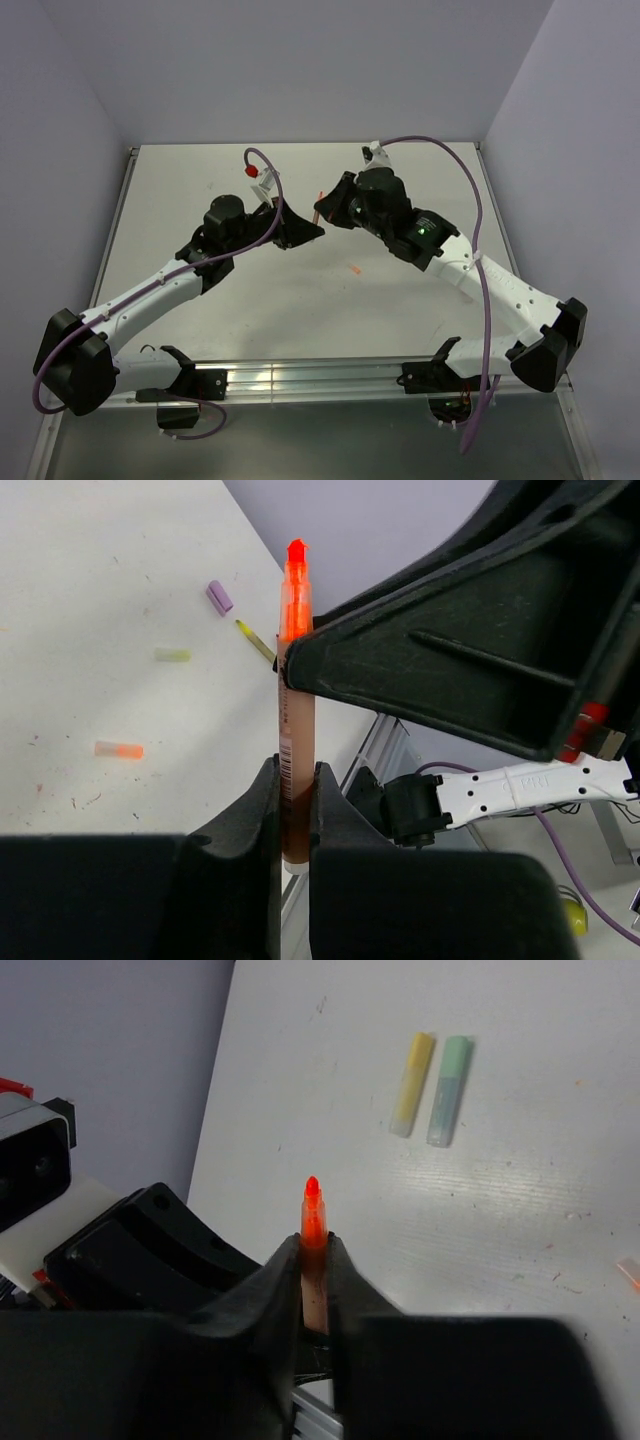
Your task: Insert the pens into the pen caps
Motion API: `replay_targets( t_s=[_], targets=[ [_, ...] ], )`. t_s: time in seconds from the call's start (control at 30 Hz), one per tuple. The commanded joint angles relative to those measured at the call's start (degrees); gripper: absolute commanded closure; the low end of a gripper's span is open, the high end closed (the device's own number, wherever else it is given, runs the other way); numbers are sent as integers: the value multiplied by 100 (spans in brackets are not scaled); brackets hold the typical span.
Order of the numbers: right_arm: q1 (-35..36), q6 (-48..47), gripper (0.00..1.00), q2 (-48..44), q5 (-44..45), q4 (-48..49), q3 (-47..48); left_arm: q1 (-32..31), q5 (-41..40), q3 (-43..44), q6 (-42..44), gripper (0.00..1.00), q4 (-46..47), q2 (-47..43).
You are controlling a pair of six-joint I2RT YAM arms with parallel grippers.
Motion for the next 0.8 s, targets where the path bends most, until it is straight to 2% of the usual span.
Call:
replay_targets(
  t_s=[0.0, 0.07, 0.2, 0.33, 0.47, 0.67, 0.77],
  targets=[
    [99, -227, 68, 52, 160, -43, 430, -25, 112, 290, 122, 100, 146, 1],
    [99, -437, 52, 9, 336, -333, 658, -25, 34, 264, 174, 100, 15, -34],
    [-84, -798, 41, -333, 566, -720, 826, 54, 7, -16, 17, 100, 83, -201],
    [-426, -1176, 38, -764, 286, -1000, 484, 334, 174, -404, -352, 100, 348, -341],
    [-918, -1712, 39, -879, -93, -1115, -139, 432, -98, -510, -335, 100, 7, -596],
    [-1193, -2871, 40, -432, -251, -1117, -843, 608, -134, -501, -336, 100, -372, -1071],
    [-1193, -3145, 43, 104, -366, -1080, -950, 660, -72, -361, -257, 100, -723, -1273]
  ],
)
